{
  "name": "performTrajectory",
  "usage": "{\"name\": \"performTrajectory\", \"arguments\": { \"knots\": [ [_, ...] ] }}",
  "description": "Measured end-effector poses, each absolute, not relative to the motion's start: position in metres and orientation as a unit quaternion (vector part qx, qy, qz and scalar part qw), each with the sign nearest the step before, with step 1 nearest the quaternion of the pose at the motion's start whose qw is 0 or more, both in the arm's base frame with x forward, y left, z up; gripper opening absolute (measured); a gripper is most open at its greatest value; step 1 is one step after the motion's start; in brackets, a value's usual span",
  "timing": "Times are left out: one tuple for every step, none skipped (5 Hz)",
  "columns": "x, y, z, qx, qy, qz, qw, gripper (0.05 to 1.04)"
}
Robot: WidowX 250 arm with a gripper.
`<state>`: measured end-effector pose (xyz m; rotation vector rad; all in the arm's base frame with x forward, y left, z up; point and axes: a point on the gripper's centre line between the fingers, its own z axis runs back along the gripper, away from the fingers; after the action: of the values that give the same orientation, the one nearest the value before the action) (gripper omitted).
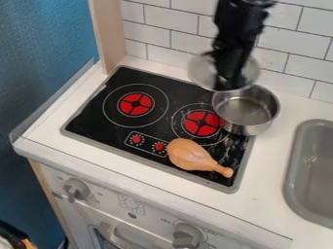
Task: Open the pan lid
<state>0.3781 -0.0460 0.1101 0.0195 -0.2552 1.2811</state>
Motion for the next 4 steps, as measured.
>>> {"name": "performTrajectory", "arguments": {
  "knots": [
    [0.352,-0.006,0.126,0.007,-0.134,0.638,0.758,0.268],
    [0.329,0.045,0.122,0.002,-0.126,0.701,0.702,0.268],
    [0.306,0.088,0.105,0.027,-0.109,0.755,0.646,0.268],
    [0.296,0.111,0.074,0.057,-0.091,0.779,0.618,0.268]
  ]
}}
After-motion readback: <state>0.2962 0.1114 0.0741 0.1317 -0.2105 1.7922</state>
